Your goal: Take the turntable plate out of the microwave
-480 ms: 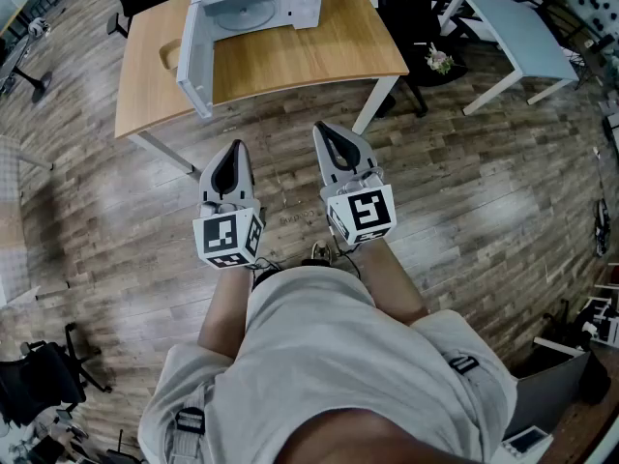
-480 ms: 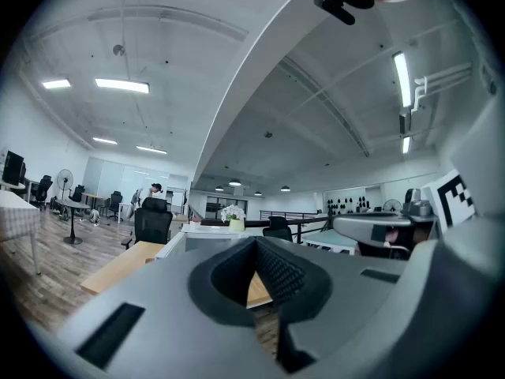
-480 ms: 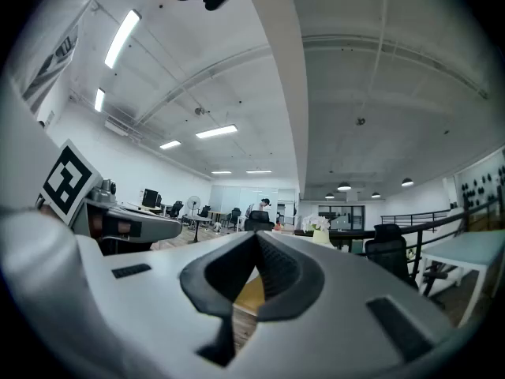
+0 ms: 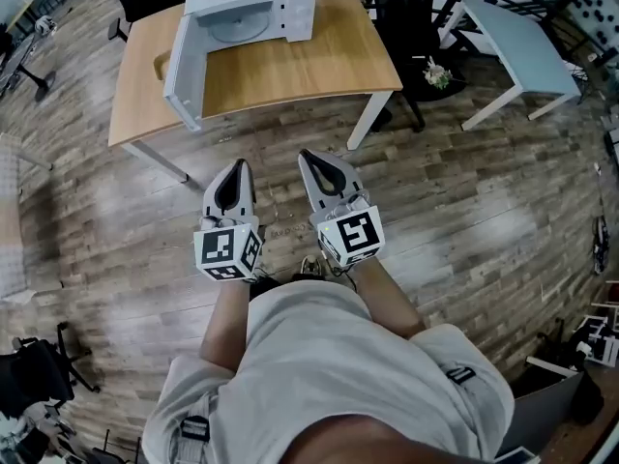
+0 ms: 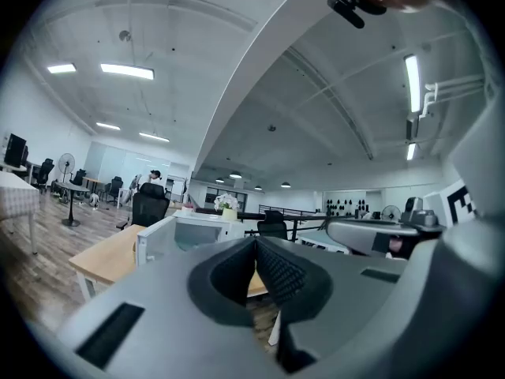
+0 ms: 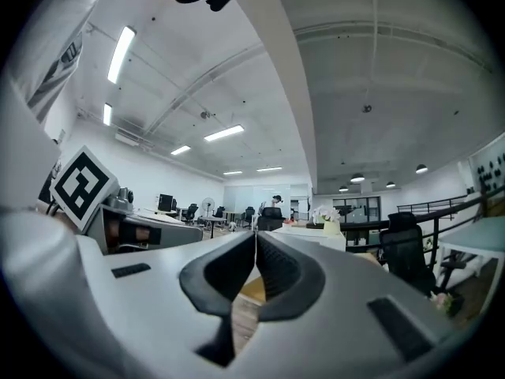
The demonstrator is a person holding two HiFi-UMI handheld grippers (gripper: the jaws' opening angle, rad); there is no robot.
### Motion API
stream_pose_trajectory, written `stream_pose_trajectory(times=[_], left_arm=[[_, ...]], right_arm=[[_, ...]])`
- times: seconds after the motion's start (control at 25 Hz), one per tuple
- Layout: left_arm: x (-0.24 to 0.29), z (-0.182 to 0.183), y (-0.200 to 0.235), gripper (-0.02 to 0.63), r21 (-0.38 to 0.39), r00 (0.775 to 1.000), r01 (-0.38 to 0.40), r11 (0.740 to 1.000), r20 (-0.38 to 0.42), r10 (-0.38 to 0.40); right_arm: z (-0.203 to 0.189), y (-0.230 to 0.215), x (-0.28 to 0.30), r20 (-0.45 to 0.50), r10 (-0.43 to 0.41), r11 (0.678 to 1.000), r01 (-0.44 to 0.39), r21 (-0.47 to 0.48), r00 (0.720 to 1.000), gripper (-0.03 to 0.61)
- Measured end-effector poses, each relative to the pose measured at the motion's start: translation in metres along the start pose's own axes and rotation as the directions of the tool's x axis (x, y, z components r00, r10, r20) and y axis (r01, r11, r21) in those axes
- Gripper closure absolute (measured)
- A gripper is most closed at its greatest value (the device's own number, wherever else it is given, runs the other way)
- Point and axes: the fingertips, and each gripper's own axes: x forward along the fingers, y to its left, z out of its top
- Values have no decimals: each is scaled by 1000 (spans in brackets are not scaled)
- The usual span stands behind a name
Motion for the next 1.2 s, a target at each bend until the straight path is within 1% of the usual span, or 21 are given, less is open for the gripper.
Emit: stream_pose_trajectory(times=[0.16,0.28,0.4,0.56,0.8,0.92,1.08,1.2], left_arm=[[3,-15,-15,584,-45,999,-22,999,-27,21],[9,-20,-13,560,-35,998,-51,998,-45,49],[16,-20,-4,560,-16,996,-77,997,-45,76],[35,-26,7,558,-23,995,-80,997,-61,79],[81,-31,25,558,-37,996,-54,998,-73,52],[110,-29,40,556,-38,996,-31,999,-86,28],[150,-26,66,555,-67,994,2,998,-109,-9],[179,-24,85,555,-103,992,40,994,-118,-52]], right_arm=[[-13,-14,-7,-22,33,998,-32,50,999,538],[-20,-26,-2,-28,40,997,-38,69,999,534],[-29,-35,5,-33,39,996,-36,82,999,534],[-38,-46,23,-48,28,996,-24,86,998,528],[-52,-68,60,-72,17,996,-11,90,997,522],[-56,-81,88,-83,2,996,5,90,997,520],[-64,-95,130,-114,-22,995,34,99,993,517],[-67,-103,161,-127,-45,994,58,96,991,515]])
